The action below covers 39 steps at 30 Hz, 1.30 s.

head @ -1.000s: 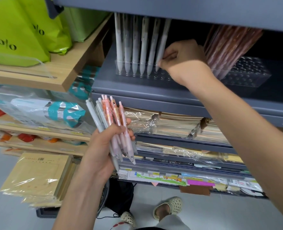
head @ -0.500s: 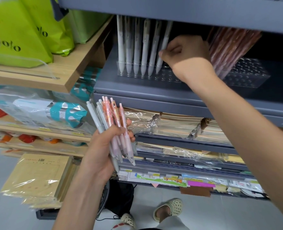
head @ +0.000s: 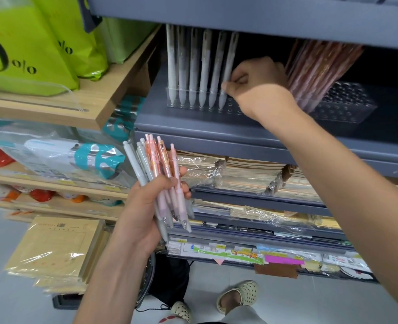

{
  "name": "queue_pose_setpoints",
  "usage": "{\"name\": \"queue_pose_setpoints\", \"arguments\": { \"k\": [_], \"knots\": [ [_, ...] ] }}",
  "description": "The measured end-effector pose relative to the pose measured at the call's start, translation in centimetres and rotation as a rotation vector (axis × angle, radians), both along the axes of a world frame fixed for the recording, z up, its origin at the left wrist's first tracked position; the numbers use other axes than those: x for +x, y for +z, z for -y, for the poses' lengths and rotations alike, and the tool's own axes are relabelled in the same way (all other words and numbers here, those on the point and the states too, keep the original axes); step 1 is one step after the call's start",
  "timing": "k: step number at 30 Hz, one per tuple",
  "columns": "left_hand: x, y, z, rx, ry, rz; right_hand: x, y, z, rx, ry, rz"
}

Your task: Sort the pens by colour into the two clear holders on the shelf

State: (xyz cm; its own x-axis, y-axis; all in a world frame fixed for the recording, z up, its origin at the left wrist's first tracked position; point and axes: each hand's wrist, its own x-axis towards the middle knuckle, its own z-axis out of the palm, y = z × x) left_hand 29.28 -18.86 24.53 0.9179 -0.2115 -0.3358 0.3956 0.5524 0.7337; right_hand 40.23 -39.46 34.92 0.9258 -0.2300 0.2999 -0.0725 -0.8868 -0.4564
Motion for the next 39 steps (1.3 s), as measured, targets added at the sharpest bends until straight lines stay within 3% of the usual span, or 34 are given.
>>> {"name": "queue_pose_setpoints", "arguments": {
  "k": [21, 26, 32, 39],
  "knots": [
    [-1.6, 0.3, 0.3, 0.044, 0.001, -0.007, 0.0, 0.3, 0.8, 0.086, 0.019, -0.063],
    [-1.9, 0.9, 0.2, 0.072, -0.003, 0.023, -3.8, -1.1, 1.1, 0.409, 0.084, 0.167],
    [-1.9, 1.3, 1.9, 0.095, -0.046, 0.058, -9.5, -2.6, 0.4, 0.544, 0.365, -0.34],
    [-2.0, 1.2, 4.9, 0.107, -0.153, 0.038, -11.8, -2.9, 2.8, 0.831, 0.308, -0.299]
  ]
}}
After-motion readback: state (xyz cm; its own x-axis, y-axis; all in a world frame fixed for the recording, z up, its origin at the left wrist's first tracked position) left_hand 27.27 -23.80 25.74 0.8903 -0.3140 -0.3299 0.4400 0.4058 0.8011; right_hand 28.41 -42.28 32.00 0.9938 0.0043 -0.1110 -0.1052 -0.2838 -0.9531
